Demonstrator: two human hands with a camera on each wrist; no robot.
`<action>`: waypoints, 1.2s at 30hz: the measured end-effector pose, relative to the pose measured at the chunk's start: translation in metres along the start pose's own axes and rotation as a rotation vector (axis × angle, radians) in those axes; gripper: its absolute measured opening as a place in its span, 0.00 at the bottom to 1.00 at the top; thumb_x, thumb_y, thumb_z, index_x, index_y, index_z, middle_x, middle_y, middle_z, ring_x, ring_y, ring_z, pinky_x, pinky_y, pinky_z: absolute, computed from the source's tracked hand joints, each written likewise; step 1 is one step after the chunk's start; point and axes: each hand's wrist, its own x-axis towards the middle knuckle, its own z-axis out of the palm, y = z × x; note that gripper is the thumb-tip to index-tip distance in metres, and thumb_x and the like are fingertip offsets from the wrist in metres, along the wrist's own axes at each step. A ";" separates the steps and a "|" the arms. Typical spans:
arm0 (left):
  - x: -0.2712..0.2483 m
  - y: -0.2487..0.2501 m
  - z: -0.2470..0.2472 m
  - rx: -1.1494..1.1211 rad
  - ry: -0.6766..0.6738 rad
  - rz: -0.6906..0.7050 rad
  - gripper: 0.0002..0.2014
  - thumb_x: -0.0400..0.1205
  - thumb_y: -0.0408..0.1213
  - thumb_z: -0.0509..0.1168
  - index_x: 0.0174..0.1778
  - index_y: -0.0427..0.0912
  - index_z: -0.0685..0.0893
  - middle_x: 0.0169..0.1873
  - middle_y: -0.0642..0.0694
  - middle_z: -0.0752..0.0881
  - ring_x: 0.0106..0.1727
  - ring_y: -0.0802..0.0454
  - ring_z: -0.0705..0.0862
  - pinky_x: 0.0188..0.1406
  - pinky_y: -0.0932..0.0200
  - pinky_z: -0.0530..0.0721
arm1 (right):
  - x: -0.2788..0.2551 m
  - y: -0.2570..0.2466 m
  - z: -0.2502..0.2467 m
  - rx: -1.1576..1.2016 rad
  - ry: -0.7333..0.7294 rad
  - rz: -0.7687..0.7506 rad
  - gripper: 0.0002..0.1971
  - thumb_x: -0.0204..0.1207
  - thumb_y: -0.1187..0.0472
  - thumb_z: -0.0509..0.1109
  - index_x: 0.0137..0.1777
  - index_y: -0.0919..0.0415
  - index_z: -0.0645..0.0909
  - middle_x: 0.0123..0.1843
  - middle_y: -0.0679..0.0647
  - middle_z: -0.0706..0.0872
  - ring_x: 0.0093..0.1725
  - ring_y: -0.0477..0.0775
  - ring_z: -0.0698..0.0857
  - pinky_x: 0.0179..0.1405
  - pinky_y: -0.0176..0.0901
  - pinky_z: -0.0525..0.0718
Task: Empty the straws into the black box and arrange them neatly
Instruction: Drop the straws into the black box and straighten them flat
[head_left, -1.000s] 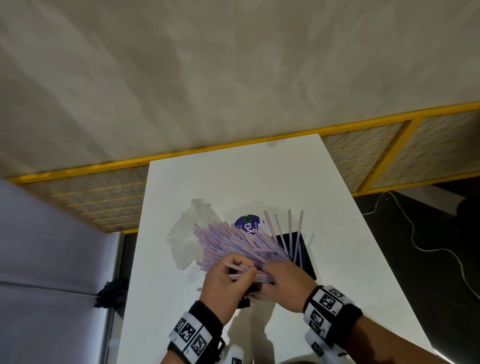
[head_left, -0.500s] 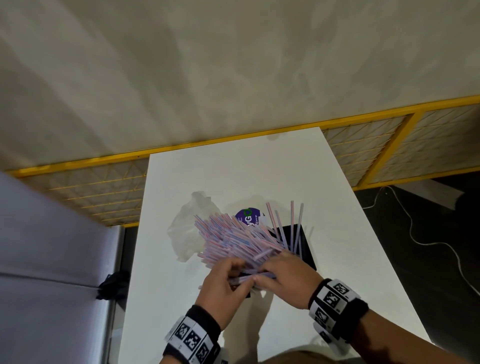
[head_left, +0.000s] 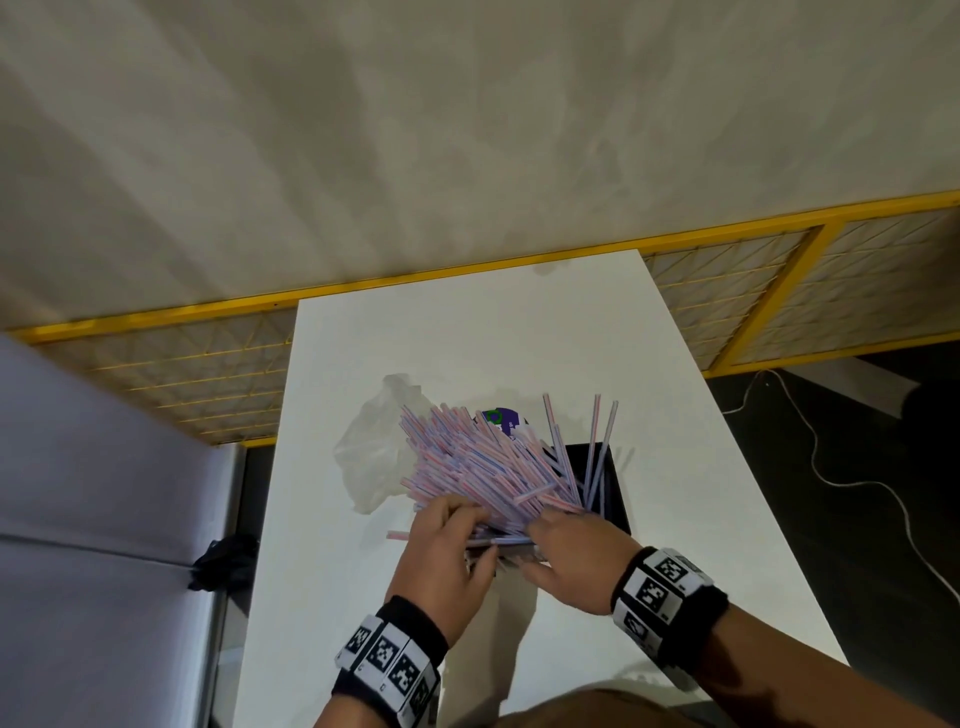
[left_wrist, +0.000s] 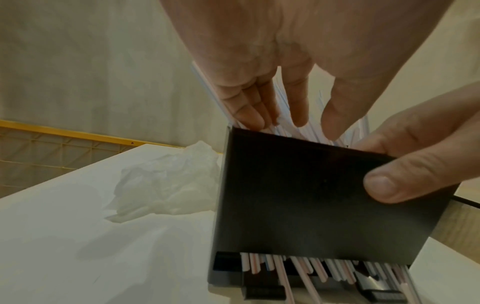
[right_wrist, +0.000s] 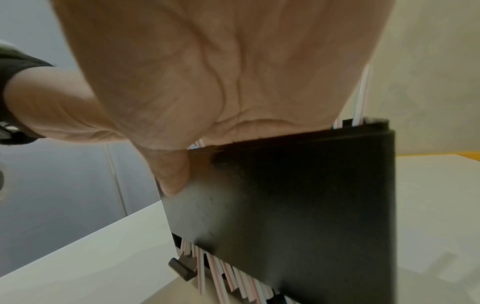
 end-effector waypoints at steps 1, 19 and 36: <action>-0.001 0.000 0.000 -0.001 -0.005 0.004 0.17 0.77 0.42 0.73 0.63 0.49 0.86 0.59 0.56 0.77 0.62 0.61 0.76 0.65 0.69 0.75 | 0.001 0.001 -0.001 -0.001 -0.009 -0.012 0.23 0.86 0.40 0.58 0.68 0.57 0.78 0.66 0.56 0.82 0.66 0.60 0.82 0.63 0.52 0.79; 0.010 0.016 0.009 0.358 -0.230 -0.127 0.11 0.88 0.40 0.56 0.49 0.49 0.84 0.48 0.49 0.88 0.51 0.46 0.83 0.45 0.55 0.75 | 0.028 -0.004 -0.017 -0.024 -0.311 0.091 0.16 0.78 0.43 0.69 0.52 0.56 0.80 0.50 0.58 0.86 0.50 0.61 0.85 0.52 0.49 0.85; 0.014 0.011 0.007 0.453 -0.432 -0.072 0.20 0.92 0.48 0.47 0.48 0.50 0.84 0.41 0.53 0.78 0.50 0.45 0.77 0.52 0.53 0.70 | 0.010 0.000 -0.026 0.020 -0.245 0.039 0.21 0.79 0.39 0.65 0.58 0.56 0.80 0.56 0.57 0.88 0.55 0.62 0.86 0.55 0.50 0.84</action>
